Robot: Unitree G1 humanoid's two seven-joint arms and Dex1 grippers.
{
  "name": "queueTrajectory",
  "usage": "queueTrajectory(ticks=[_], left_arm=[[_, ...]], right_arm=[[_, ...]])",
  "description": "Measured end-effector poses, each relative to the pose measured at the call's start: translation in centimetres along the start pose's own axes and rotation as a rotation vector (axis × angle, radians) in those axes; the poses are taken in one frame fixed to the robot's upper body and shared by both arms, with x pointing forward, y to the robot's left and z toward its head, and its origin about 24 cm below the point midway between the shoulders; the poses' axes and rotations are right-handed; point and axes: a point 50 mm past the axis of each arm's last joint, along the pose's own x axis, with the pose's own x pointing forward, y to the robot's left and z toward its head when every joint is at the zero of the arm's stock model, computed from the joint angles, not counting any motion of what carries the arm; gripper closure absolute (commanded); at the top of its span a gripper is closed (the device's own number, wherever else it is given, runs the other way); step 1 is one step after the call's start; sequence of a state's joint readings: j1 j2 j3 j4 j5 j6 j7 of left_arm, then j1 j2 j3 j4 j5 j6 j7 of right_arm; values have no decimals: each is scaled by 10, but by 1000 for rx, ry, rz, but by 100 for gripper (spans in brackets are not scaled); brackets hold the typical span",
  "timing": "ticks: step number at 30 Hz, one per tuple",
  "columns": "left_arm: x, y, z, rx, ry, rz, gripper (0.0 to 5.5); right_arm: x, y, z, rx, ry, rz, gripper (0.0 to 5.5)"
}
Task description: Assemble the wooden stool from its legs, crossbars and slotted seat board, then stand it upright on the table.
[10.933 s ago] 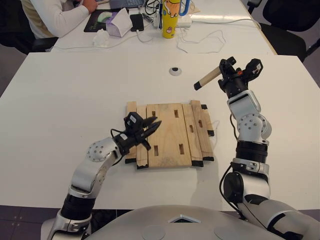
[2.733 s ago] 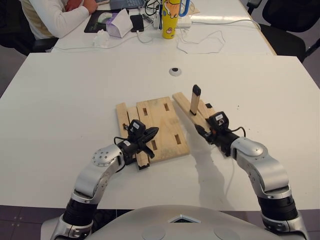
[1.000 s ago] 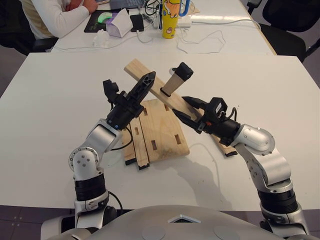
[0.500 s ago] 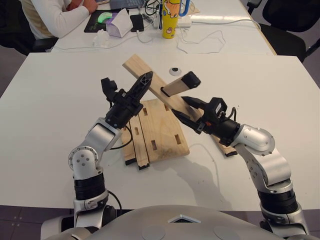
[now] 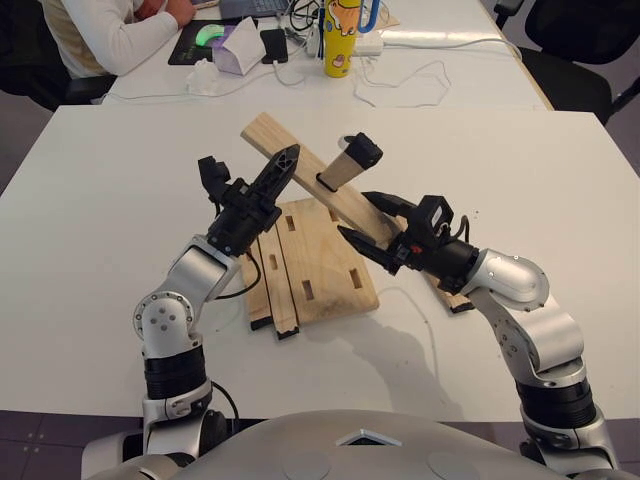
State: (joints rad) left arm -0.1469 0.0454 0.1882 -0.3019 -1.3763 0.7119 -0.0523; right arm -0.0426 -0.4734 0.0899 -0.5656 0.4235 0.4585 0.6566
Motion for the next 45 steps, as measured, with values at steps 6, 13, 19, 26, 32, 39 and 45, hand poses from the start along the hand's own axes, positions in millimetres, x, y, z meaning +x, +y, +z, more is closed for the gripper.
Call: queueTrajectory(ticks=[6, 13, 19, 26, 32, 39, 45], left_arm=[[-6, 28, 14, 46, -106, 207, 444], [-32, 71, 47, 132, -314, 522, 445], [-30, 73, 53, 130, -356, 530, 445], [-28, 68, 60, 84, -429, 482, 445], [-27, 68, 60, 71, -442, 473, 445], [-33, 67, 63, 4, -502, 446, 445], [-33, 68, 64, 0, -507, 447, 445]], right_arm=[[-3, -20, -3, 84, 7, -119, 220], [-9, -20, -21, 17, 174, -38, 220], [-8, -38, -33, -109, 385, 141, 220], [9, -53, -34, -142, 522, 399, 220], [16, -59, -43, -247, 622, 484, 220], [29, -48, -55, -299, 644, 528, 220], [34, -47, -56, -329, 665, 525, 220]])
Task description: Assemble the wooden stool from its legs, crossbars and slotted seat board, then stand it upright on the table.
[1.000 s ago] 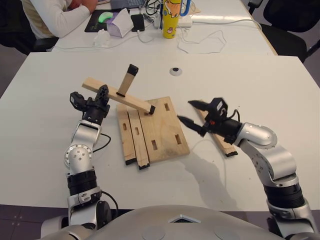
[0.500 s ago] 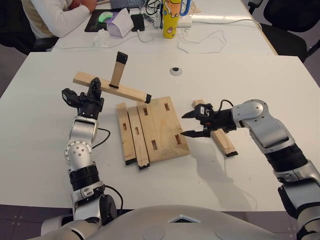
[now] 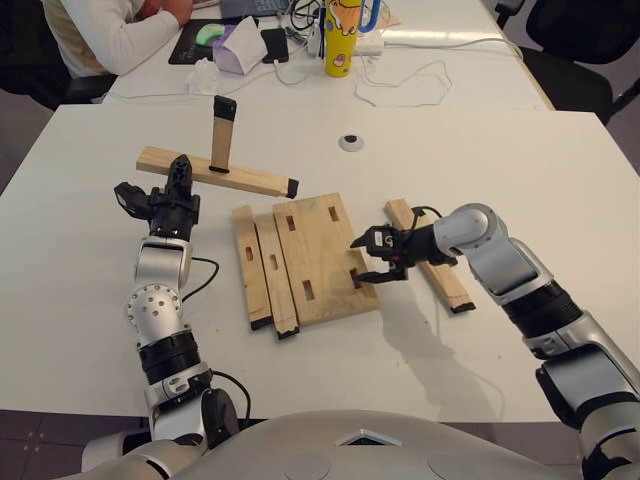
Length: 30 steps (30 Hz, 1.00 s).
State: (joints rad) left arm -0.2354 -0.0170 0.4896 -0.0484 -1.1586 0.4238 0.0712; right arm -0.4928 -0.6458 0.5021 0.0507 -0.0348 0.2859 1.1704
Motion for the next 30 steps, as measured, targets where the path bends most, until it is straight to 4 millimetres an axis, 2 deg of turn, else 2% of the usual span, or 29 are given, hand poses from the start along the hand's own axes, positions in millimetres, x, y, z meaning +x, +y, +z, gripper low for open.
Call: queueTrajectory(ticks=[4, 14, 23, 27, 30], left_arm=[[0, 0, -1, -5, 1, 0, 445], [1, -2, -3, -10, -2, -4, 445], [1, -2, -3, -8, -10, -6, 445], [2, -3, -4, 0, -8, -5, 445], [2, -4, -6, 12, -1, -7, 445]], right_arm=[[3, -7, 3, 28, 48, -21, 220], [12, -32, 1, 292, 44, -61, 220], [0, -65, -24, 358, 126, -289, 220], [-3, -65, -27, 381, 120, -313, 220], [-3, -58, -25, 436, 100, -308, 220]])
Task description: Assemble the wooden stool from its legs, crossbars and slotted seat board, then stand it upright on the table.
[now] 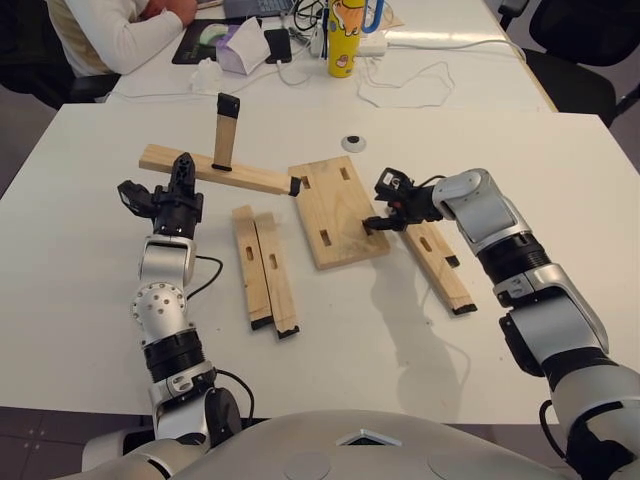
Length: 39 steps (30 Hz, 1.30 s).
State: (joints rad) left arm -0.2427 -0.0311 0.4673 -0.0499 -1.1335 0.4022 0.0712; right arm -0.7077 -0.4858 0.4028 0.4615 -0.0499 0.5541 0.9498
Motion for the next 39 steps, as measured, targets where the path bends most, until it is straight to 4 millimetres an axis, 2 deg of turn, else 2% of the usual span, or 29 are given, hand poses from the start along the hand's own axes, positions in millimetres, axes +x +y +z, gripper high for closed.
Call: queueTrajectory(ticks=[6, 12, 17, 22, 27, 39], left_arm=[[0, -2, -2, 11, 7, -5, 445], [1, -2, -3, 17, 7, -3, 445], [1, -2, -3, 18, 7, -2, 445], [0, -1, -3, 18, 6, -1, 445], [0, -1, -3, 24, 4, 2, 445], [1, -2, -5, 45, 12, -1, 445]], right_arm=[[5, 42, 5, 41, -52, 98, 220], [18, 59, 14, 115, -95, 35, 220], [24, 56, 14, 147, -102, -20, 220], [25, 29, 11, 274, -117, -142, 220], [22, 4, -2, 434, -118, -266, 220], [25, 18, 8, 580, -143, -297, 220]])
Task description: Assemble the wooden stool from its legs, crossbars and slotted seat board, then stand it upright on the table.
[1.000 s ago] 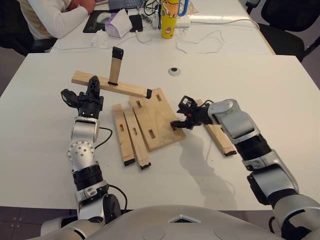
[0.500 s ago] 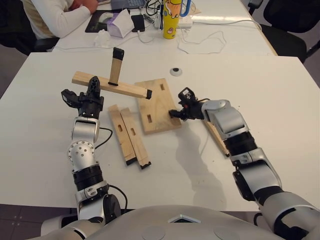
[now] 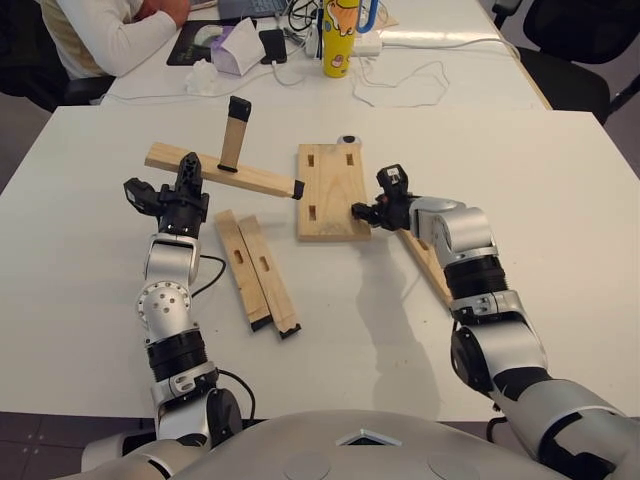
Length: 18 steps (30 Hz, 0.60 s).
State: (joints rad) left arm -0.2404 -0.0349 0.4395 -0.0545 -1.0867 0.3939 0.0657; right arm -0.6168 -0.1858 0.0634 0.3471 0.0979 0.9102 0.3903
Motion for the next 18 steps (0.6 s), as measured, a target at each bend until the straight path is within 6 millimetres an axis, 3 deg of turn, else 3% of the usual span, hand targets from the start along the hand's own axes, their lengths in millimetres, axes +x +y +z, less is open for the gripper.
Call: queueTrajectory(ticks=[6, 18], left_arm=[[1, -1, -5, 57, 18, 9, 445], [-1, -3, -14, 123, 38, 16, 445]], right_arm=[[-4, 14, -4, 46, 25, 42, 220], [-6, 23, -5, 116, 18, 53, 220]])
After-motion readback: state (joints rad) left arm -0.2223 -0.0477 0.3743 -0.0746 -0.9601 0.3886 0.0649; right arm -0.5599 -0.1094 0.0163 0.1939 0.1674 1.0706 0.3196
